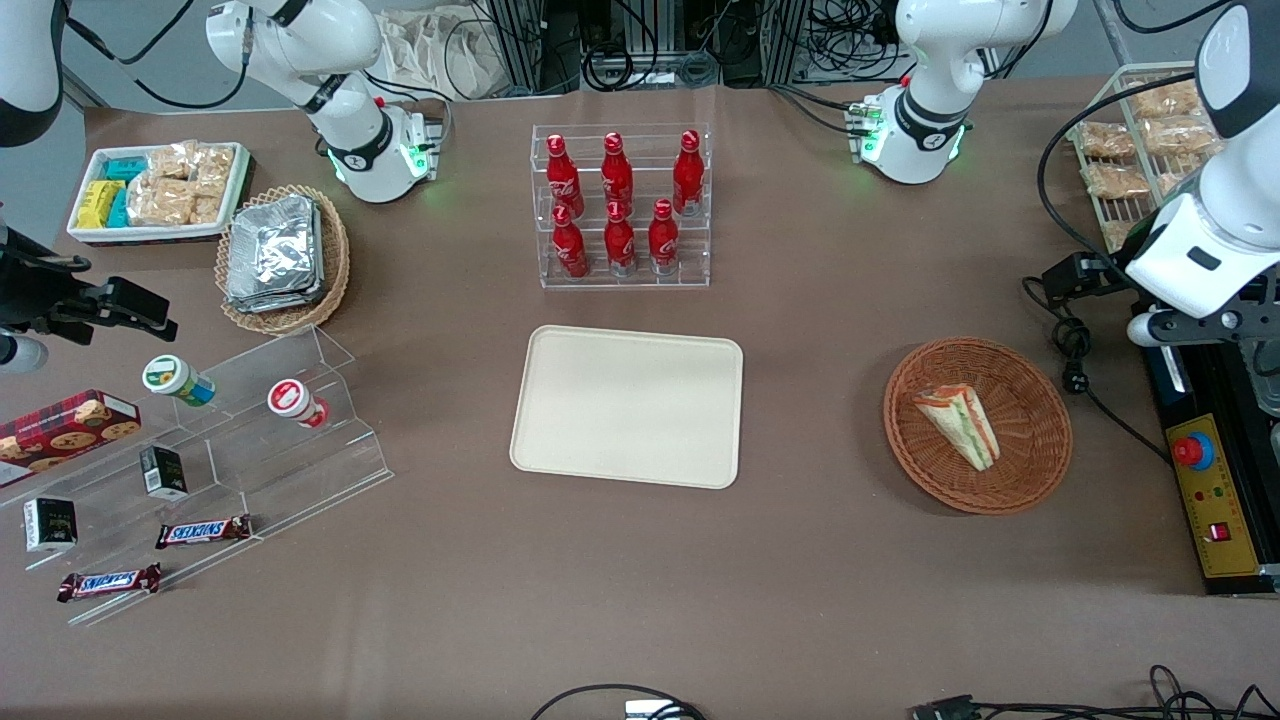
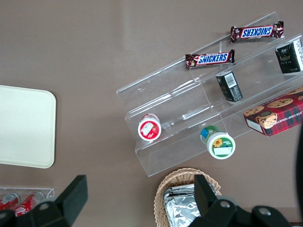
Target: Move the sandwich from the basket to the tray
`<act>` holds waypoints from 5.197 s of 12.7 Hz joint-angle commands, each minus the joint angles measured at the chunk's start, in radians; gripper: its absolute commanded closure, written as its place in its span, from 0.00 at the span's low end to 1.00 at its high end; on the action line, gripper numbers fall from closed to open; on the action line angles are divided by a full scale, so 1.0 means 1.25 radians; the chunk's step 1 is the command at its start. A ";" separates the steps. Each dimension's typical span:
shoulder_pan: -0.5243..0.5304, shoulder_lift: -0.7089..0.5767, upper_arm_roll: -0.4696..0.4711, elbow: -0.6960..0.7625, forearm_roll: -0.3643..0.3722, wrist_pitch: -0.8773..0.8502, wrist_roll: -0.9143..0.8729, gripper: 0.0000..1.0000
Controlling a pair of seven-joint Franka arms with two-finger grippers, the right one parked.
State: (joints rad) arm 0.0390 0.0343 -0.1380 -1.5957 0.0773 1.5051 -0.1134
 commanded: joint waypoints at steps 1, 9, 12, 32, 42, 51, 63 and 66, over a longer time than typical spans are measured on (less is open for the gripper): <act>0.007 -0.008 -0.005 -0.010 -0.007 0.011 0.000 0.00; 0.009 0.068 0.000 -0.014 -0.010 0.076 -0.015 0.00; 0.018 0.148 0.020 -0.011 -0.010 0.099 -0.075 0.00; 0.034 0.423 0.021 -0.169 -0.096 0.445 -0.285 0.00; 0.025 0.337 0.016 -0.178 -0.083 0.405 -0.269 0.91; -0.009 0.240 -0.131 -0.135 -0.078 0.346 -0.171 0.89; -0.321 0.507 -0.133 0.108 0.028 0.354 -0.270 0.86; -0.355 0.553 -0.133 0.105 0.027 0.416 -0.285 0.86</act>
State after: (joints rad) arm -0.3701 0.6779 -0.3116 -1.5056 0.1013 1.9999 -0.4411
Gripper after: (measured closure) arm 0.828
